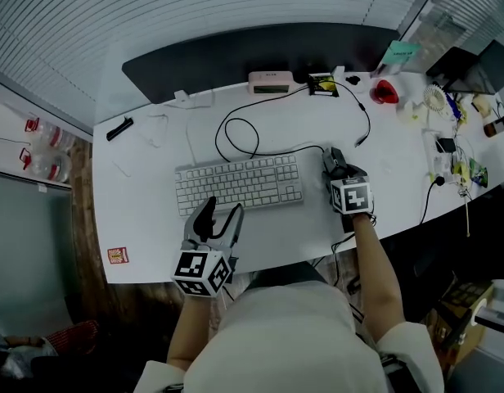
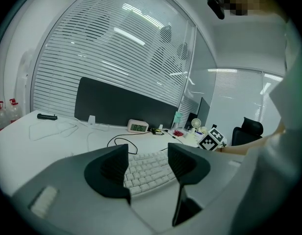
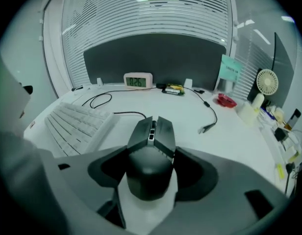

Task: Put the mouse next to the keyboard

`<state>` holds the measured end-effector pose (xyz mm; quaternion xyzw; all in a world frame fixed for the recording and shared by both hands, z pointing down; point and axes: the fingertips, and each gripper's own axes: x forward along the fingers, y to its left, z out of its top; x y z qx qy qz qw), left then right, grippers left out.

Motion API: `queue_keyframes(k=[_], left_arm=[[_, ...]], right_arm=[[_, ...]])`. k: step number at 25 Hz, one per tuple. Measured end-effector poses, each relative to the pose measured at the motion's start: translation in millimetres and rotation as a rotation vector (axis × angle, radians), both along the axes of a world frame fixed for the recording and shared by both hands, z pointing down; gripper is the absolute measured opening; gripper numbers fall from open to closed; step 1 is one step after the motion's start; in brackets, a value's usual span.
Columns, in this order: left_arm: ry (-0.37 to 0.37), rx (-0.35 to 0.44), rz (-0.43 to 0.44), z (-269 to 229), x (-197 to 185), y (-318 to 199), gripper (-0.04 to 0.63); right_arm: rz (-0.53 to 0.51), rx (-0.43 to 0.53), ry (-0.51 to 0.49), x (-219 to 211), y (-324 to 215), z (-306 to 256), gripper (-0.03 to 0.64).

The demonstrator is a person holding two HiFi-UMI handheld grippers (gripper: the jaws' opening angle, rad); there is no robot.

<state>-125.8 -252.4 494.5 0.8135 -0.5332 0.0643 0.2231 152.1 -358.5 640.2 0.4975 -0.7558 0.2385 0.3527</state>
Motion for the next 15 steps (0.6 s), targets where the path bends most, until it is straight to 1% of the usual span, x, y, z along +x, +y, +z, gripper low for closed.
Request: queue_keyframes(k=[2, 5, 8, 15], left_arm=[[0.001, -0.001, 0.001, 1, 1, 3, 0.255], [0.002, -0.005, 0.001, 2, 1, 7, 0.255], [0.001, -0.007, 0.0, 2, 0, 10, 0.255], [-0.001, -0.003, -0.007, 1, -1, 20, 0.255]], right_arm=[[0.022, -0.022, 0.01, 3, 8, -5, 0.287], [0.041, -0.051, 0.021, 10, 16, 4, 0.287], [0.066, -0.061, -0.002, 14, 18, 8, 0.288], [0.059, -0.064, -0.002, 14, 17, 9, 0.292]])
